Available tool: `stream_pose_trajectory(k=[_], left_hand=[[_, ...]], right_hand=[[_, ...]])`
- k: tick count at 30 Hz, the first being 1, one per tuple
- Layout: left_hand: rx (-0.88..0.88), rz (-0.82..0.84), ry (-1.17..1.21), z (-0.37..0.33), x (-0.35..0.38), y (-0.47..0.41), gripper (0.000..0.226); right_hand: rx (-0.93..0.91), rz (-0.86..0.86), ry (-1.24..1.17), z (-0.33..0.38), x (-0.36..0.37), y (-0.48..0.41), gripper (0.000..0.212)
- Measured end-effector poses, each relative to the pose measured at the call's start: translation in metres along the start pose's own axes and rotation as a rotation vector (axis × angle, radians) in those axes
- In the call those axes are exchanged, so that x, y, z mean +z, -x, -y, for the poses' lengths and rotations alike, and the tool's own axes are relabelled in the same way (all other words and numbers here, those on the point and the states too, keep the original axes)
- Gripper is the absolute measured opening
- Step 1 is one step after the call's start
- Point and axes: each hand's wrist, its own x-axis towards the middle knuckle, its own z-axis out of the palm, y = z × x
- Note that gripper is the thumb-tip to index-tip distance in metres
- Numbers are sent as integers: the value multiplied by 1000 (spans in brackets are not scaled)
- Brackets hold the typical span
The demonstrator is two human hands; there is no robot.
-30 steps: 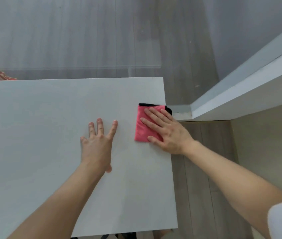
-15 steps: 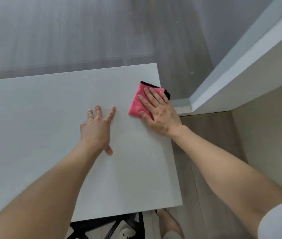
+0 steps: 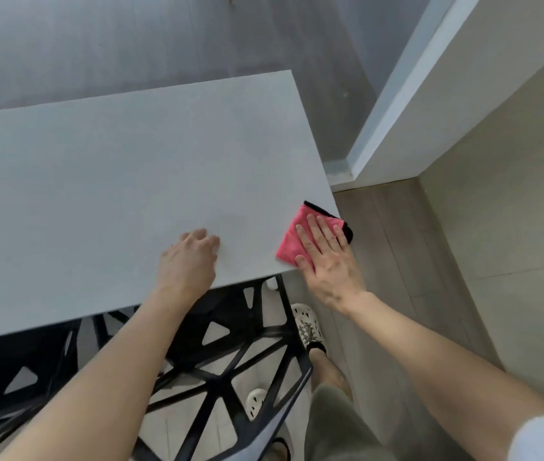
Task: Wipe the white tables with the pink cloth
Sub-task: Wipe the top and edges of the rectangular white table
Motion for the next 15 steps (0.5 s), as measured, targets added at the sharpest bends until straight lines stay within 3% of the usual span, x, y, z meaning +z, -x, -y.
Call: stream_pose_trajectory(k=[7, 12, 15], left_hand=[[-215, 23, -23, 70, 2, 60, 34], [-292, 37, -7, 76, 0, 45, 48], [-298, 75, 36, 63, -7, 20, 69]], right_hand=[[-329, 172, -15, 184, 23, -62, 65], [-457, 191, 2, 138, 13, -70, 69], [-379, 171, 29, 78, -9, -95, 71]])
